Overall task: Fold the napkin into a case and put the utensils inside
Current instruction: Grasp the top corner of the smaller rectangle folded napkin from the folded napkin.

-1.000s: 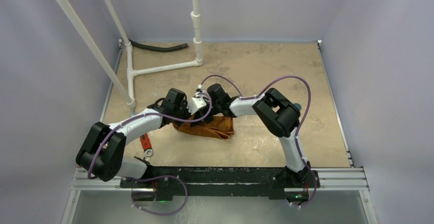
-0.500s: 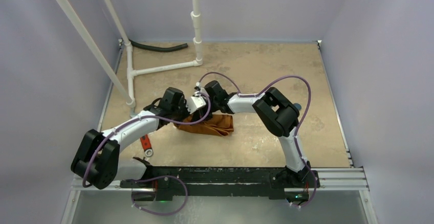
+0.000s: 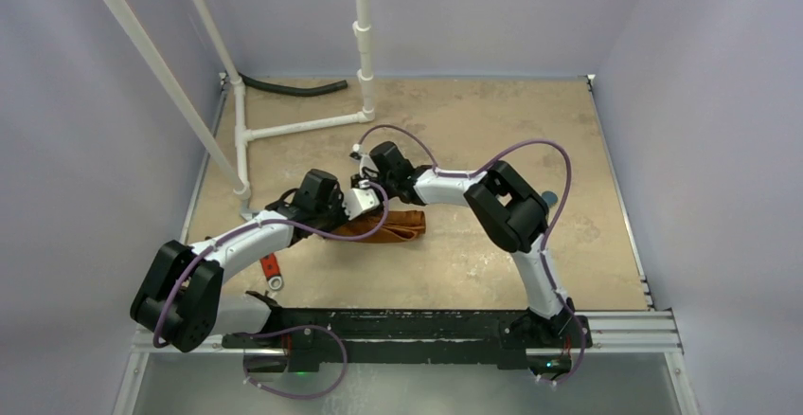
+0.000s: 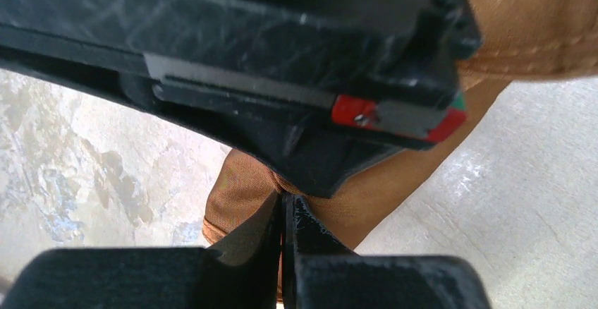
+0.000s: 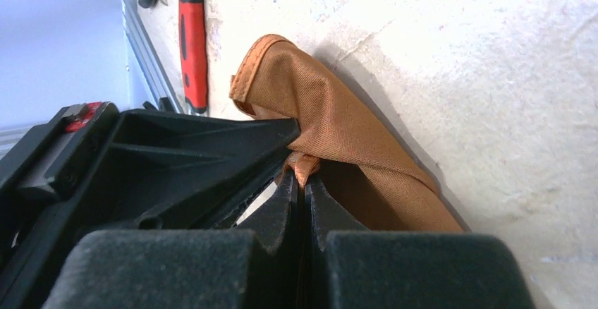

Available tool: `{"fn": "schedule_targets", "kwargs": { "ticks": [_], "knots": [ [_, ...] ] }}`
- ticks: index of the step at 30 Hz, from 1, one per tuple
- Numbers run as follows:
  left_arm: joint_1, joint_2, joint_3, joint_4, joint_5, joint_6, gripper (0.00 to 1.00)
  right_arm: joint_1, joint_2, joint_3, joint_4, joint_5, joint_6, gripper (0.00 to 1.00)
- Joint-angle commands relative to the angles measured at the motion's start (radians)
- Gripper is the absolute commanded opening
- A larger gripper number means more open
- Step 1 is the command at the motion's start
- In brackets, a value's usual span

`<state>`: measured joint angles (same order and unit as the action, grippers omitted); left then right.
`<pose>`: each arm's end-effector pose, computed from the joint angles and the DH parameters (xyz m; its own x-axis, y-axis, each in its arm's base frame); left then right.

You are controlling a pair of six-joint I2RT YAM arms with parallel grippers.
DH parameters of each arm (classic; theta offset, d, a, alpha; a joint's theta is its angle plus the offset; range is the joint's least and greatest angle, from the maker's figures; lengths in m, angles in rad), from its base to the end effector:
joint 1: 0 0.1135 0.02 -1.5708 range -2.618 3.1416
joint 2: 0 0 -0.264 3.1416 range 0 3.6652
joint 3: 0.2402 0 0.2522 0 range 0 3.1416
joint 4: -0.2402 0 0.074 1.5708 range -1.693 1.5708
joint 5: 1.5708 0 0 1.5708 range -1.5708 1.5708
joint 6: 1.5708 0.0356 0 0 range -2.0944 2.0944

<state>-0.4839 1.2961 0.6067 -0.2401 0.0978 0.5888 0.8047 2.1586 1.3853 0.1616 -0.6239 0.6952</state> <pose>0.2117 -0.1152 0.1704 -0.3040 0.7842 -0.5410 0.8220 0.5030 0.2672 0.3094 0.3516 0.1459 -0.8928 -0.1781 -0.4138 -0.4487 0.4325 0.7820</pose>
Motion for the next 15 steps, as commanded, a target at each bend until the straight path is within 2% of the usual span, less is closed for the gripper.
{"fn": "schedule_targets", "kwargs": {
  "ticks": [1, 11, 15],
  "knots": [
    [0.002, -0.001, 0.028, 0.041, 0.0, 0.004, 0.0, 0.017, 0.048, 0.054, -0.016, -0.025, -0.018, 0.0],
    [0.002, -0.011, 0.045, 0.018, 0.002, 0.007, 0.0, -0.007, 0.078, -0.029, -0.018, -0.022, -0.027, 0.0],
    [0.002, -0.016, 0.043, 0.014, 0.018, 0.015, 0.0, -0.012, 0.095, -0.003, -0.037, -0.021, -0.04, 0.0]
  ]
}}
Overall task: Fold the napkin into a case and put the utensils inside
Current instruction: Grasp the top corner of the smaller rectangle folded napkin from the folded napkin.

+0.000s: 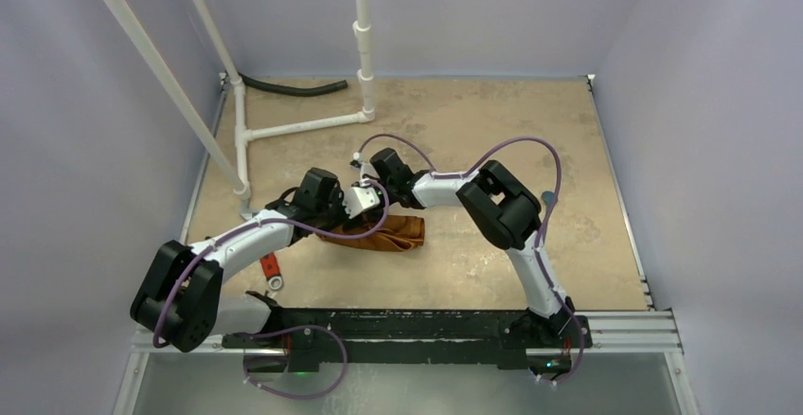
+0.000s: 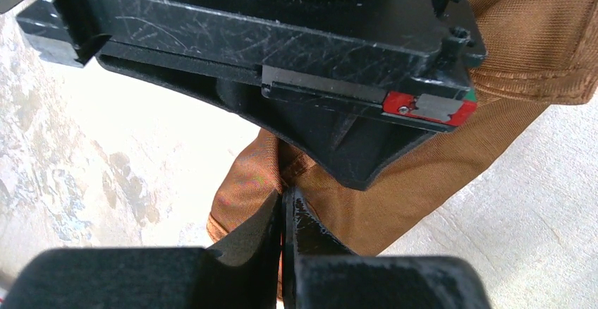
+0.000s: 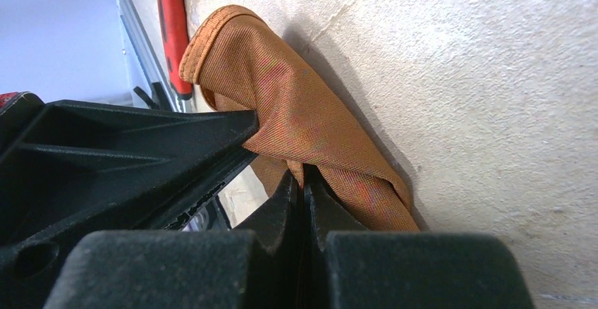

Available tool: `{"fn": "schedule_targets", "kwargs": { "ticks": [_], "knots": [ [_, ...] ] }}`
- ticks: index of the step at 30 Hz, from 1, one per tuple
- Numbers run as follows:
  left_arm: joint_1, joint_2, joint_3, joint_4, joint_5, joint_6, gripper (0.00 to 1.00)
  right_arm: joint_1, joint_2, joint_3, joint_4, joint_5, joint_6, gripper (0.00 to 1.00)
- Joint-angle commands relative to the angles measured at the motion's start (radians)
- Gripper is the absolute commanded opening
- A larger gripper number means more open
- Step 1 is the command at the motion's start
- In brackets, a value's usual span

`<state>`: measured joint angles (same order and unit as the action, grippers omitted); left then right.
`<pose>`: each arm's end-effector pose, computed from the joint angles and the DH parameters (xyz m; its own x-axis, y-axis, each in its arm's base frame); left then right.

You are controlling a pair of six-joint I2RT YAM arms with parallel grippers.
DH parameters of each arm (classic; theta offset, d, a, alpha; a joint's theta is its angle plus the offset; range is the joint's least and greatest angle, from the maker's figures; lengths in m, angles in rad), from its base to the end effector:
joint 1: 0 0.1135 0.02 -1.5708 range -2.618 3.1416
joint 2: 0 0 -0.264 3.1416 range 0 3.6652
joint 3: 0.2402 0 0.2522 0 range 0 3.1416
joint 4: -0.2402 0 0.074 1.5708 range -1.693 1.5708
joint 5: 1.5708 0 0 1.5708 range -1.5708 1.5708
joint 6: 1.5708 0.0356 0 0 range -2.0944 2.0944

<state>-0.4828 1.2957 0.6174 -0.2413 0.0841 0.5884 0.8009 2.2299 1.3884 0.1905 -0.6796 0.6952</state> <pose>0.2139 -0.1155 0.1735 -0.3042 0.7839 -0.5413 0.8133 0.5095 0.2809 0.3115 0.3534 0.1179 -0.9045 -0.2172 -0.3669 -0.4259 0.4188 0.8020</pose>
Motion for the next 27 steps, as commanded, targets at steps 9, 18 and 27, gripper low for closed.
{"fn": "schedule_targets", "kwargs": {
  "ticks": [9, 18, 27],
  "knots": [
    [-0.003, -0.014, 0.002, -0.003, 0.071, 0.097, 0.0, -0.01, -0.004, 0.073, -0.064, 0.031, -0.002, 0.0],
    [-0.012, -0.012, -0.015, -0.003, 0.08, 0.157, 0.0, -0.007, 0.015, 0.108, 0.028, 0.027, 0.045, 0.0],
    [-0.02, -0.013, -0.067, -0.035, 0.08, 0.335, 0.0, -0.018, 0.09, 0.102, 0.136, -0.166, 0.084, 0.0]
  ]
}}
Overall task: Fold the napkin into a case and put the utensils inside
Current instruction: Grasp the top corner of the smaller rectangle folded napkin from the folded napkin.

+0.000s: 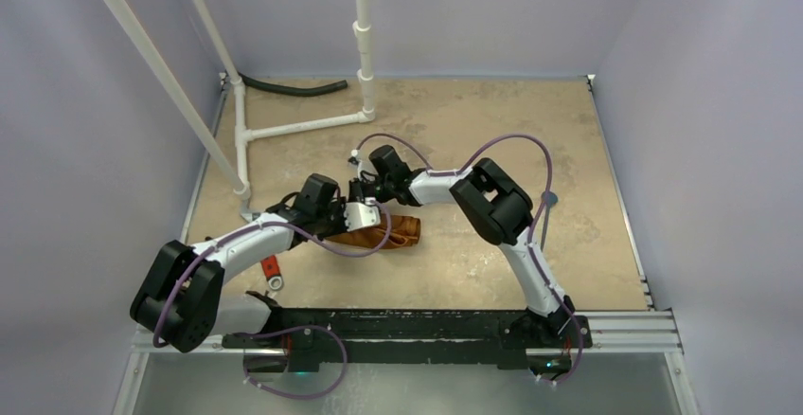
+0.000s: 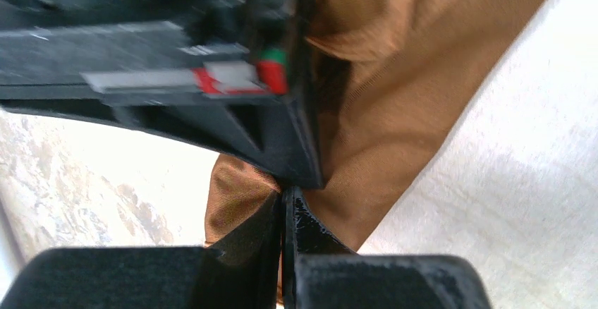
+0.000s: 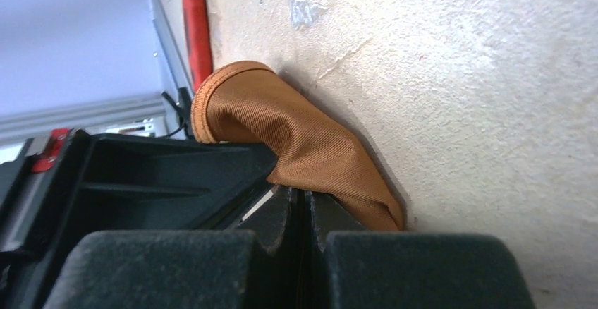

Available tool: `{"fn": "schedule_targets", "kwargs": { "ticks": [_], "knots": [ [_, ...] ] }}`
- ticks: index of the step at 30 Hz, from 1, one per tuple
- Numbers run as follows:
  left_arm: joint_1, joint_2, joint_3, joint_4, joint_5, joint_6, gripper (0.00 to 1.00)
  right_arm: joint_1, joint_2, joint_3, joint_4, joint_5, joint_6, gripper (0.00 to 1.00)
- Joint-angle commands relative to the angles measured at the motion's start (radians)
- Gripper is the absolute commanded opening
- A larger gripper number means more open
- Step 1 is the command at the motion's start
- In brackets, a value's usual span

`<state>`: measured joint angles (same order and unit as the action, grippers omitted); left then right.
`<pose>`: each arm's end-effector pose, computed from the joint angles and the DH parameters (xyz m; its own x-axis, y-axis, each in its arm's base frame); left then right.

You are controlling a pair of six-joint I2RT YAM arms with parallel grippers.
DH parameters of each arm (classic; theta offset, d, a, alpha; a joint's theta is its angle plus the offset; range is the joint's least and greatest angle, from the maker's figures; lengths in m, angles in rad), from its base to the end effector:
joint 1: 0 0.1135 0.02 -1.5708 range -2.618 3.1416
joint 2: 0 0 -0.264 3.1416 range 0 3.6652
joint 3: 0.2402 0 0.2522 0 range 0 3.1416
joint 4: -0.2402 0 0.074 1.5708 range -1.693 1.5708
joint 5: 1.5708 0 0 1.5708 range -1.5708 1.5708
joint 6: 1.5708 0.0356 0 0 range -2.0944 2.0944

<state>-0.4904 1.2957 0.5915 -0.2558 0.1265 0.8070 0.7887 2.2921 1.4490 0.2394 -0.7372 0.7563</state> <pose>0.2065 -0.1154 0.1652 -0.1163 0.8743 -0.4713 0.8892 0.3030 0.3427 0.3246 0.3607 0.1118 -0.9191 -0.2043 -0.3369 -0.3912 0.3703 0.8425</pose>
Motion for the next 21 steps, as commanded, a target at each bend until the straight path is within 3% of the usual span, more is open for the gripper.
{"fn": "schedule_targets", "kwargs": {
  "ticks": [1, 11, 16, 21],
  "knots": [
    [-0.015, -0.011, -0.048, -0.024, 0.036, 0.142, 0.0, -0.006, 0.036, 0.042, 0.107, -0.138, 0.032, 0.0],
    [-0.046, 0.047, -0.126, 0.009, -0.023, 0.353, 0.0, -0.011, 0.052, 0.017, 0.228, -0.236, 0.112, 0.01],
    [-0.069, 0.082, -0.137, -0.013, -0.062, 0.391, 0.0, -0.055, -0.006, -0.017, 0.344, -0.287, 0.186, 0.18],
    [-0.071, 0.106, -0.146, -0.045, -0.068, 0.403, 0.0, -0.105, -0.09, -0.018, 0.283, -0.292, 0.129, 0.28]
  ]
}}
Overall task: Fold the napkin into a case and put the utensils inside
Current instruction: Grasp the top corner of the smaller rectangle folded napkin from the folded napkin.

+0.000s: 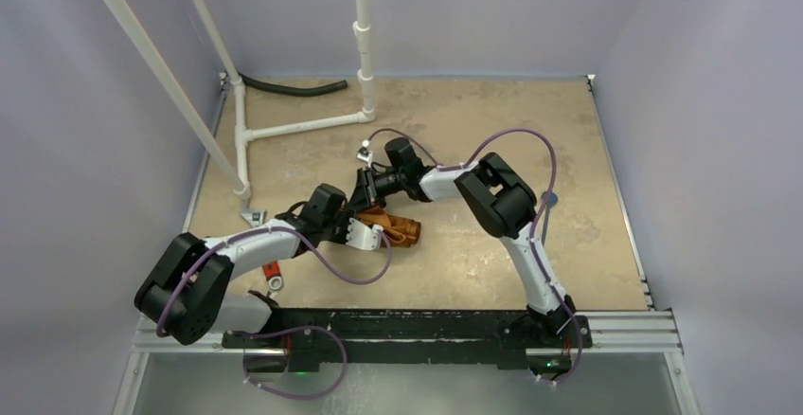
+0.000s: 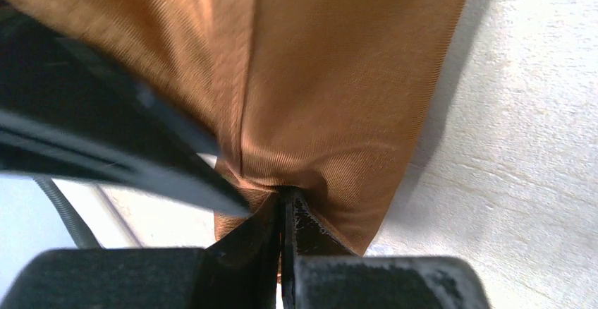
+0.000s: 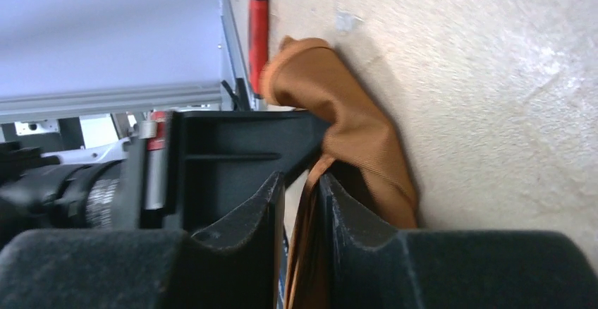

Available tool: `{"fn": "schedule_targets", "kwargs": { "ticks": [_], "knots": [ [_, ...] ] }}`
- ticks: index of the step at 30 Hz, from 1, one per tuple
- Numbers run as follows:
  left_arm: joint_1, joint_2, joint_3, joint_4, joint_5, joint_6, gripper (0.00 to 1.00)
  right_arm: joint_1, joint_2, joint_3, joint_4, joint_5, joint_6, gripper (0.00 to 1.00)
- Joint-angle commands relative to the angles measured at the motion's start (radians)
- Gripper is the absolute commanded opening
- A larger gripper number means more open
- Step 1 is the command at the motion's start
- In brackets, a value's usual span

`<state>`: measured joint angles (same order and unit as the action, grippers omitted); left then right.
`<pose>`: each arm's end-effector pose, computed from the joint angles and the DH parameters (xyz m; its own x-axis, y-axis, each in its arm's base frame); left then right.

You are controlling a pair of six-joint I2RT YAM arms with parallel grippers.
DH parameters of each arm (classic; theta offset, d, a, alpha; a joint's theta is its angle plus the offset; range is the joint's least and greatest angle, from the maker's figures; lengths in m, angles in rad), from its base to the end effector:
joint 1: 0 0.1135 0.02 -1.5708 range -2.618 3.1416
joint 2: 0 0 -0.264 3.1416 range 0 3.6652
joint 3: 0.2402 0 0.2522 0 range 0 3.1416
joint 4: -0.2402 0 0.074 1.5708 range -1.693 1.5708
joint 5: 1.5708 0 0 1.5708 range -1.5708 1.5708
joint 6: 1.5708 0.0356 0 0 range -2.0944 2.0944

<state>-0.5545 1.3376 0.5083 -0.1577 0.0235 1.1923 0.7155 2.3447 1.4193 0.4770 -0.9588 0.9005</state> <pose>0.1943 -0.1213 0.1388 0.2372 0.9458 -0.2219 0.8577 -0.0967 0.5049 0.3469 0.3401 0.1018 -0.9349 -0.2160 -0.2817 -0.3235 0.1917 0.9266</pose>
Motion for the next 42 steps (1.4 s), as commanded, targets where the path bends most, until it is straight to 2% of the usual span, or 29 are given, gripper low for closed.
{"fn": "schedule_targets", "kwargs": {
  "ticks": [1, 5, 9, 10, 13, 16, 23, 26, 32, 37, 42],
  "knots": [
    [-0.006, 0.067, -0.064, -0.144, 0.034, 0.017, 0.0, -0.038, -0.157, 0.011, 0.012, -0.067, -0.045, 0.31],
    [-0.007, 0.072, -0.062, -0.156, 0.044, 0.003, 0.0, -0.078, -0.246, -0.042, -0.165, -0.009, -0.23, 0.46],
    [-0.007, 0.073, -0.055, -0.178, 0.058, -0.012, 0.0, -0.133, -0.384, -0.206, -0.235, 0.081, -0.346, 0.63],
    [-0.007, 0.073, -0.054, -0.179, 0.057, -0.015, 0.0, -0.142, -0.421, -0.246, -0.243, 0.116, -0.371, 0.67],
    [-0.008, 0.072, -0.053, -0.182, 0.057, -0.024, 0.0, -0.148, -0.543, -0.394, -0.189, 0.234, -0.422, 0.71],
    [-0.008, 0.068, -0.053, -0.185, 0.062, -0.032, 0.0, -0.136, -0.668, -0.556, -0.077, 0.303, -0.442, 0.72],
    [-0.009, 0.065, -0.044, -0.176, 0.066, -0.057, 0.0, -0.064, -0.871, -0.808, 0.134, 0.378, -0.469, 0.72],
    [-0.009, 0.065, -0.041, -0.173, 0.068, -0.063, 0.0, -0.014, -0.898, -0.807, 0.083, 0.468, -0.521, 0.73],
    [-0.008, 0.06, -0.032, -0.166, 0.056, -0.077, 0.0, 0.079, -0.821, -0.753, 0.054, 0.581, -0.557, 0.71],
    [-0.008, 0.058, -0.033, -0.164, 0.051, -0.082, 0.0, 0.082, -0.777, -0.726, 0.042, 0.624, -0.577, 0.59],
    [-0.008, 0.057, -0.036, -0.162, 0.044, -0.074, 0.0, 0.082, -0.861, -0.741, 0.002, 0.668, -0.608, 0.62]
  ]
}}
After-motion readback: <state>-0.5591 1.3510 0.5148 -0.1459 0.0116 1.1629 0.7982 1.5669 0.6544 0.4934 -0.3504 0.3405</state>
